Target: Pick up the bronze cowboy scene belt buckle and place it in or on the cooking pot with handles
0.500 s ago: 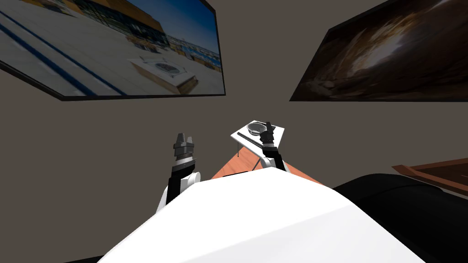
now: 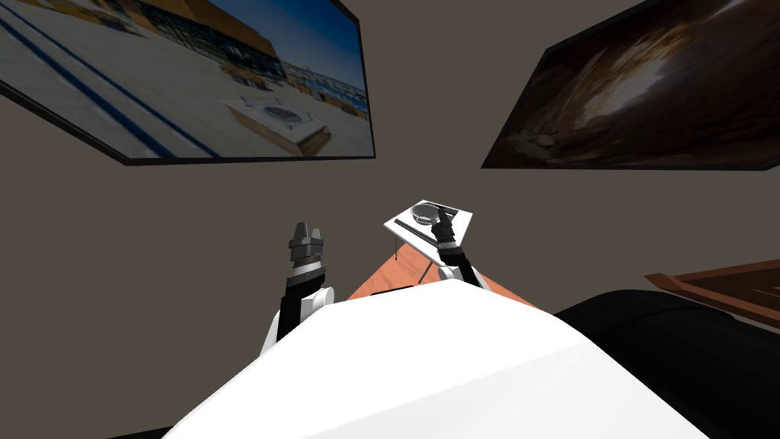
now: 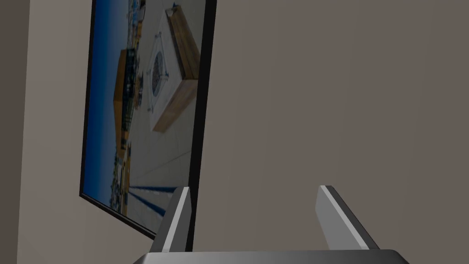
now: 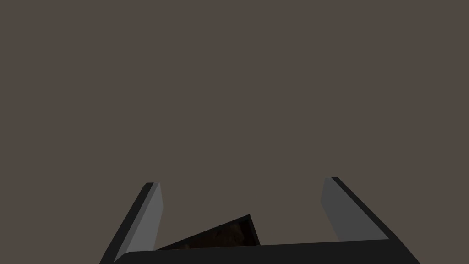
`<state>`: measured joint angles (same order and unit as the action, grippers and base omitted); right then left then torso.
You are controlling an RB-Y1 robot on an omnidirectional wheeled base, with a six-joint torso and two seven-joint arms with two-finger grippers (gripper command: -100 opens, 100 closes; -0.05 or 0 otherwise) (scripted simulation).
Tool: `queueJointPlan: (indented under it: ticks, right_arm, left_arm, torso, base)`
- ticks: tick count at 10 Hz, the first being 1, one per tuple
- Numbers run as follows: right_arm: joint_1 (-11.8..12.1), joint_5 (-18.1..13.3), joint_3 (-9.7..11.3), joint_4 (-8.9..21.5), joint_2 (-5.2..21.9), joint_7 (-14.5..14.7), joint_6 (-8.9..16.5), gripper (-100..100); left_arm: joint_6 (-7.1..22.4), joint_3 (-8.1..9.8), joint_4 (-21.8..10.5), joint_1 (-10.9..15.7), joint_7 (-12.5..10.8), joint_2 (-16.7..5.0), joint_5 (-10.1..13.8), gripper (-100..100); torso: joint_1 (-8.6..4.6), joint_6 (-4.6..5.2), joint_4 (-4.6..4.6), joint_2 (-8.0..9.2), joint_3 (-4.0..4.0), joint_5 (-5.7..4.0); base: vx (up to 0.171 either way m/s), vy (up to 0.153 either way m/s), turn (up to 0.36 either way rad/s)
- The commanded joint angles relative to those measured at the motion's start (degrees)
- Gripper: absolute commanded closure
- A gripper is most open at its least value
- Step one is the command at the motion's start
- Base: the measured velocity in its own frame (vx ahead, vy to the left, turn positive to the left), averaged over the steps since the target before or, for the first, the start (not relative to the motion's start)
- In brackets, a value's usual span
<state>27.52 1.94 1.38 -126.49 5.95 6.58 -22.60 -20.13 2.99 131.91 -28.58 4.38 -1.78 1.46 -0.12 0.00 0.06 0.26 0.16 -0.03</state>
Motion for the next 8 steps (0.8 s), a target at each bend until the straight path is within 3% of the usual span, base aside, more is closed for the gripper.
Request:
queueJointPlan:
  ticks: [1,8]
  right_arm:
    - [0.53,0.01,0.2,0.71,2.86,-0.17,-0.07,-100]
    - [2.96,-0.24,1.66,4.58,13.63,-0.7,-0.9,-100]
  left_arm:
    - [0.0,0.0,0.0,0.0,0.0,0.0,0.0,0]
    - [0.0,0.0,0.0,0.0,0.0,0.0,0.0,0]
  torso:
    - [0.0,0.0,0.0,0.0,0.0,0.0]
    - [0.0,0.0,0.0,-0.01,0.0,0.0]
  base:
    - [-0.063,-0.031,0.017]
    - [-0.073,-0.032,0.026]
